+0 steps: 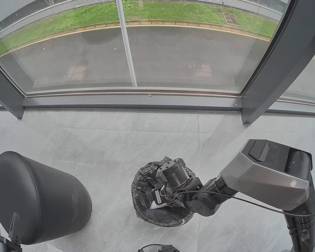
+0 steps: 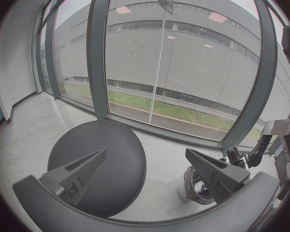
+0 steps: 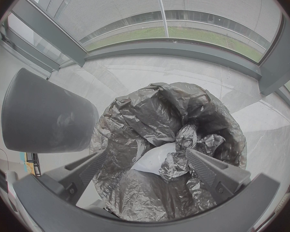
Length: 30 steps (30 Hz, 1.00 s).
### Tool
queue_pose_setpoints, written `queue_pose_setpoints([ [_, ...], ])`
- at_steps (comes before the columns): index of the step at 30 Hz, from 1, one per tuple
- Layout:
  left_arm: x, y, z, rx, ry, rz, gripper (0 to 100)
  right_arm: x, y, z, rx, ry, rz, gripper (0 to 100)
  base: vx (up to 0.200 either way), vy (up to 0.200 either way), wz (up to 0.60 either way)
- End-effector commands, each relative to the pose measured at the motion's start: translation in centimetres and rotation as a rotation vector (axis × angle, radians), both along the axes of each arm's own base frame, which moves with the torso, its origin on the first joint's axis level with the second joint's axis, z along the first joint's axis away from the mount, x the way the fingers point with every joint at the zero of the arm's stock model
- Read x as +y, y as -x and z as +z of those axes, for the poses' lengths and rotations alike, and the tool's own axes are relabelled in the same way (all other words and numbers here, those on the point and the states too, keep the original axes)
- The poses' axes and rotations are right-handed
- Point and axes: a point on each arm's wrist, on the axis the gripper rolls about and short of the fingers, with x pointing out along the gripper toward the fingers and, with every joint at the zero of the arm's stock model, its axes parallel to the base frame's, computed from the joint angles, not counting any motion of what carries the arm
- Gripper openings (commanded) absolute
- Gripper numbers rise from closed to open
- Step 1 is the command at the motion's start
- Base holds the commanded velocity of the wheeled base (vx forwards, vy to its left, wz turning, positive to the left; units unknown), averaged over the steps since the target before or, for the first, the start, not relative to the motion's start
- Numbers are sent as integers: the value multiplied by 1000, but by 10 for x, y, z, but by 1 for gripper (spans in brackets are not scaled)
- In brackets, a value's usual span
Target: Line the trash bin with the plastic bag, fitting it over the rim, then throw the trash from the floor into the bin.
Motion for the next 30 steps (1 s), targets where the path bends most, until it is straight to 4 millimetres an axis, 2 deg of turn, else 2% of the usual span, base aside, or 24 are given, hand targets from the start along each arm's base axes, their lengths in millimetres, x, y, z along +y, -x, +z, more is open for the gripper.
queue_pose_setpoints([
  [1, 0, 0, -4, -4, 0, 0, 100, -1, -14, -12, -1, 5, -22, 100, 0, 0, 0],
  [7, 0, 0, -4, -4, 0, 0, 100, 0, -25, -26, 3, 20, -28, 100, 0, 0, 0],
  [21, 0, 0, -4, -3, 0, 0, 100, -6, -30, -27, 3, 23, -45, 100, 0, 0, 0],
  [25, 0, 0, -4, -4, 0, 2, 100, -7, -27, -10, -16, 4, -53, 100, 0, 0, 0],
  [26, 0, 0, -4, -3, 0, 2, 100, -8, -23, 3, -33, -5, -54, 100, 0, 0, 0],
  [28, 0, 0, -4, -3, 0, 2, 100, -10, -19, 13, -47, -14, -56, 100, 0, 0, 0],
  [30, 0, 0, -4, -3, 0, 2, 100, -12, -11, 42, -85, -46, -52, 100, 0, 0, 0],
])
